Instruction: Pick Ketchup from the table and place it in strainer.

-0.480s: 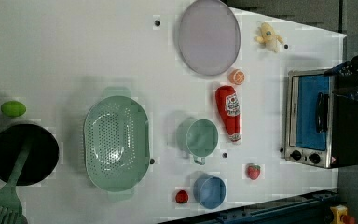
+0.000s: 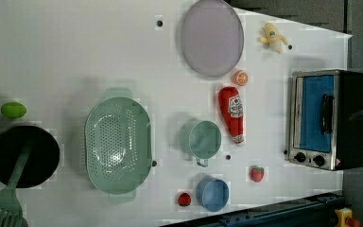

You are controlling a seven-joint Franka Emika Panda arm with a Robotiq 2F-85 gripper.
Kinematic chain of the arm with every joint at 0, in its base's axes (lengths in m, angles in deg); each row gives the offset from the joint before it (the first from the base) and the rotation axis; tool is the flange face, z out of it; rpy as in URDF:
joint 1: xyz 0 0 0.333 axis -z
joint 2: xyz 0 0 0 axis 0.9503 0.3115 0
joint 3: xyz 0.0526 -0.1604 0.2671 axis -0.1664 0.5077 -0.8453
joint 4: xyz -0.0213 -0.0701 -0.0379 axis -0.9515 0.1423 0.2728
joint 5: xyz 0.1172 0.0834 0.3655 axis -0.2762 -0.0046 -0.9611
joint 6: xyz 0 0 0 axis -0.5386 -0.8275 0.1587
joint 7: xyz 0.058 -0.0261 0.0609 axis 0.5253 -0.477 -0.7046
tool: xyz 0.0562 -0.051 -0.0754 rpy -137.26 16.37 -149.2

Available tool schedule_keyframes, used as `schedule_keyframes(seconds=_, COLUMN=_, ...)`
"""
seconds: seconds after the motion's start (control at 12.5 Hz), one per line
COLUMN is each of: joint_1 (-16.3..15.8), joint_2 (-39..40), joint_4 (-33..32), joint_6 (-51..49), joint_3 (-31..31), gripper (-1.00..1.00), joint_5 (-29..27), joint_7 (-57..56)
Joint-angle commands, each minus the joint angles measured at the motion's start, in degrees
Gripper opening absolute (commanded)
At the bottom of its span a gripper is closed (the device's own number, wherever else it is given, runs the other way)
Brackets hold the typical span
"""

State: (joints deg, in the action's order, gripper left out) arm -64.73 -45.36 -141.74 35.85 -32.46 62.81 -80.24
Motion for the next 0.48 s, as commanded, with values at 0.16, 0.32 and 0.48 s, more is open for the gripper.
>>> schedule_keyframes(seconds=0.16, joint_1=0.1, joint_2=2.5, joint_4=-3.3, joint_6=4.5, joint_3=-2.4, gripper=1.0, joint_5=-0.5, joint_7=-9.7)
schedule_keyframes(seconds=0.32, joint_1=0.1, joint_2=3.8, joint_4=-5.7, joint_6=8.1, joint_3=-3.6, gripper=1.0, joint_5=-0.5, joint_7=-16.7)
schedule_keyframes(seconds=0.48, joint_1=0.1, joint_2=5.1, joint_4=-8.4, joint_6=12.0, joint_3=-4.7, gripper=1.0, joint_5=-0.5, joint_7=-26.6)
